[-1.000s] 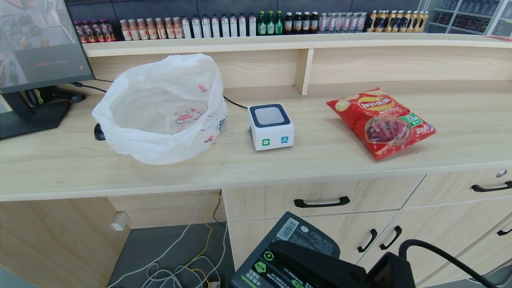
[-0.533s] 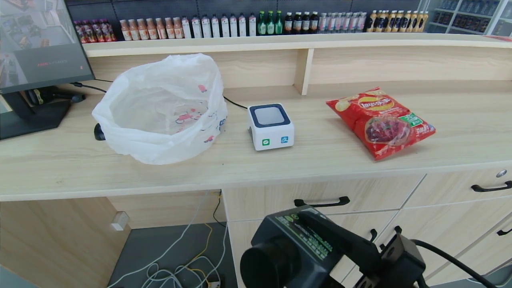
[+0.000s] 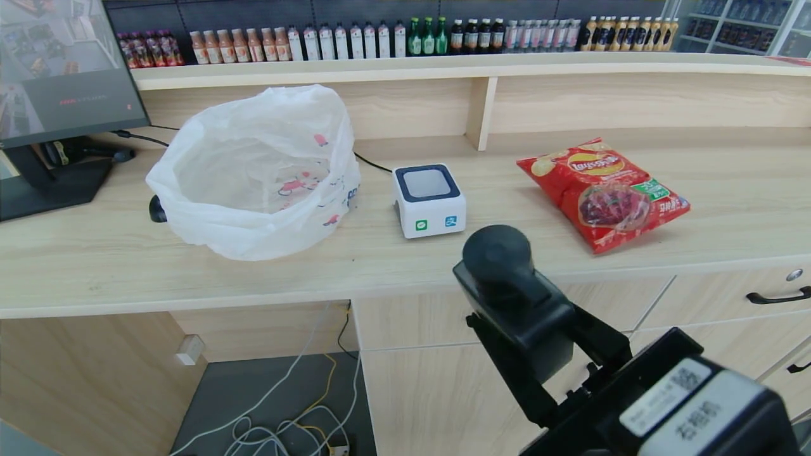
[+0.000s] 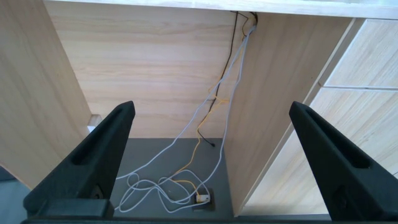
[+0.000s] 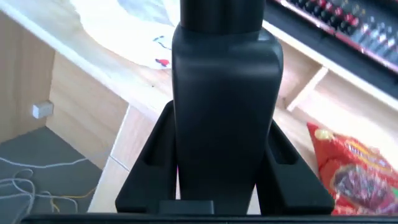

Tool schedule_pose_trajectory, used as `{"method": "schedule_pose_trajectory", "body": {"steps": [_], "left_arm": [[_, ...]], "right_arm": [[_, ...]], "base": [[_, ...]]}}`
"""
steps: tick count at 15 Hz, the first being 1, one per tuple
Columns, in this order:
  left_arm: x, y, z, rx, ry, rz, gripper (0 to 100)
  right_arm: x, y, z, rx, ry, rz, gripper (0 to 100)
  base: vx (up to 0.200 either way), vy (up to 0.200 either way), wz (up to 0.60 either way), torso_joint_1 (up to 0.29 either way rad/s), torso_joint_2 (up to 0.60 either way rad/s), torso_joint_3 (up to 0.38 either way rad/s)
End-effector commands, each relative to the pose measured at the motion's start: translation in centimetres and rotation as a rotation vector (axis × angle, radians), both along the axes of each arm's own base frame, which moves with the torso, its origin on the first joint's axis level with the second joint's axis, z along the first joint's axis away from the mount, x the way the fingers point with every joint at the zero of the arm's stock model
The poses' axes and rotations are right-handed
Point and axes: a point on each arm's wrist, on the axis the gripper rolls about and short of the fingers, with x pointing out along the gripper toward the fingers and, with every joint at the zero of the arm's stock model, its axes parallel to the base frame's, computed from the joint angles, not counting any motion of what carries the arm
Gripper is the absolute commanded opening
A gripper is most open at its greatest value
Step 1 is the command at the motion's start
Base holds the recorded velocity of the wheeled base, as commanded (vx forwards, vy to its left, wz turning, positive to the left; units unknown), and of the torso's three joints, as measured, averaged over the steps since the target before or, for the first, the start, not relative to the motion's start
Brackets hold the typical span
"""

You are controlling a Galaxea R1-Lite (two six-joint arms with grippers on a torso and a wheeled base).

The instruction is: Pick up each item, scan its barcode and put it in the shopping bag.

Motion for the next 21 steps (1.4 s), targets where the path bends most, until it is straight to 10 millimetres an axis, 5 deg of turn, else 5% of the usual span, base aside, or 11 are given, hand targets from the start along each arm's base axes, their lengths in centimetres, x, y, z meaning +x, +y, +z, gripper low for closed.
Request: {"method": "schedule_pose_trajectory", "body": {"steps": [1, 6, 9, 16, 18, 21], "left_arm": [[0.0, 0.0, 0.0, 0.0, 0.0, 0.0, 100], [0.0, 0.0, 0.0, 0.0, 0.0, 0.0, 100], [0.0, 0.0, 0.0, 0.0, 0.0, -0.002, 100], [0.0, 0.0, 0.0, 0.0, 0.0, 0.0, 100], [0.0, 0.0, 0.0, 0.0, 0.0, -0.002, 100], [0.0, 0.0, 0.0, 0.0, 0.0, 0.0, 100]], "right_arm": [[0.1, -0.2, 0.6, 0.084, 0.038, -0.043, 0], [2.2, -2.7, 1.7, 0.379, 0.128, -0.154, 0], [3.3, -4.5, 1.1, 0.437, 0.149, -0.127, 0], [9.3, -10.8, 0.7, 0.475, 0.134, 0.045, 0], [10.2, -11.9, 1.5, 0.499, 0.105, 0.047, 0], [12.2, -10.9, 4.8, 0.56, -0.014, 0.087, 0]], "base": [[0.0, 0.0, 0.0, 0.0, 0.0, 0.0], [0.0, 0.0, 0.0, 0.0, 0.0, 0.0], [0.0, 0.0, 0.0, 0.0, 0.0, 0.0], [0.0, 0.0, 0.0, 0.0, 0.0, 0.0], [0.0, 0.0, 0.0, 0.0, 0.0, 0.0], [0.0, 0.0, 0.0, 0.0, 0.0, 0.0]]}}
